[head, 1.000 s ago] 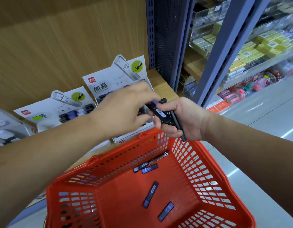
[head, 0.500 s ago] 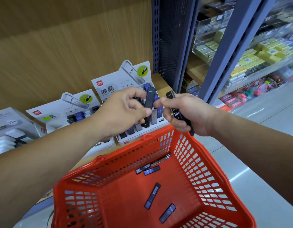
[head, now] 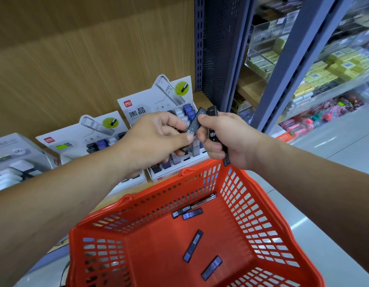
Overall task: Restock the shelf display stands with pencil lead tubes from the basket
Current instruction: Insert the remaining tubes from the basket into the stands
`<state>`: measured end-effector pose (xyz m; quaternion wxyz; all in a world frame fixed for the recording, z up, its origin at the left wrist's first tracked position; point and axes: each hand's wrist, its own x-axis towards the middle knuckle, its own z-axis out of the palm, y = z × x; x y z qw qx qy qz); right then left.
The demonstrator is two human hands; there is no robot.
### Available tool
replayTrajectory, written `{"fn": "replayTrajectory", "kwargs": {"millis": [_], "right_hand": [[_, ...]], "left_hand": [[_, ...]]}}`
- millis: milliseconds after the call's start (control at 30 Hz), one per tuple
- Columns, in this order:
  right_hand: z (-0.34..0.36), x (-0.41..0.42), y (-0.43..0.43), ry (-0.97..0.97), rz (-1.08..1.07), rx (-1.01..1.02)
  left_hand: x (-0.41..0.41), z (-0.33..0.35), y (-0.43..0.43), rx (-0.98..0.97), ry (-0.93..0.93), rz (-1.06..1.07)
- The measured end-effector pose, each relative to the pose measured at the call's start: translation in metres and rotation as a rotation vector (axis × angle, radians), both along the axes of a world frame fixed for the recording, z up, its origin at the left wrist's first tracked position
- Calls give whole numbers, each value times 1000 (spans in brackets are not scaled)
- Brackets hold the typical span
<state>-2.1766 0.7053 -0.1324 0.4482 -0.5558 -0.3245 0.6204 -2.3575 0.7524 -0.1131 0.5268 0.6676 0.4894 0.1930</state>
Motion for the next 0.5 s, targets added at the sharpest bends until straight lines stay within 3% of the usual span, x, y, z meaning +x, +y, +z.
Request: {"fn": "replayTrajectory", "kwargs": {"millis": [133,333,500], "right_hand": [[-6,4,-6,31,6,-68],[-25,21,-19,-1,-13,-213],[-27,22,-21,107,28,-263]], "left_hand": [[-6,2,3,6,-42,100],[-24,7,15,483,382,-198],[-7,-6,12,611,454,-268]]}}
